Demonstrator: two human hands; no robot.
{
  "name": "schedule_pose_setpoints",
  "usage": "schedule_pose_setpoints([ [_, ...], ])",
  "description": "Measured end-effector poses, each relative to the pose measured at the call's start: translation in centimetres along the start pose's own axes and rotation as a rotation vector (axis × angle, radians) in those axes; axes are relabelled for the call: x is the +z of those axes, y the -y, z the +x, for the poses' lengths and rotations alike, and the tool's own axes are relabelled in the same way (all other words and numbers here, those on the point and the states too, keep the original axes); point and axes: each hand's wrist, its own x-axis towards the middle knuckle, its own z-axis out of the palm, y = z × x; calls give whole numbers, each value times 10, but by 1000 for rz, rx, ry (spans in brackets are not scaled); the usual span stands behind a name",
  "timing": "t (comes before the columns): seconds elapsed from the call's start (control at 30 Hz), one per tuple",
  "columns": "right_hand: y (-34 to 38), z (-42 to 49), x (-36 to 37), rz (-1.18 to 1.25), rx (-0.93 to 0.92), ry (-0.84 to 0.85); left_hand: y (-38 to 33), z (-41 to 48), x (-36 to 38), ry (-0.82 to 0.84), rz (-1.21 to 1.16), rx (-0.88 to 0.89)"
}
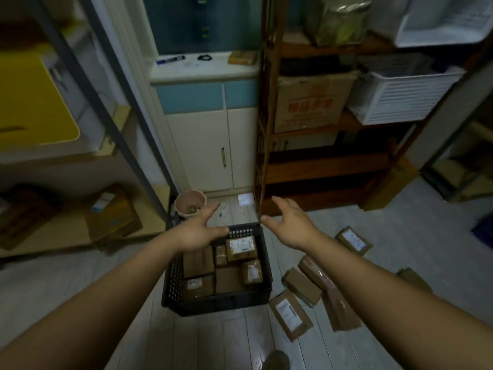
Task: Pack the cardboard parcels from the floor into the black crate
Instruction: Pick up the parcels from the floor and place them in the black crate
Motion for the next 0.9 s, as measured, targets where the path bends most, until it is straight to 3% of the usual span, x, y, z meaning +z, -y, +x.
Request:
schedule_pose_setpoints([
  [0.2,-2,-87,-43,-9,94,-216,-53,-43,8,49,83,212],
  [0.5,-65,-206,-122,-7,214,-421,-142,-93,91,149,111,427],
  [0.9,-263,-344,-278,-79,343,-474,-345,-108,323,284,82,560],
])
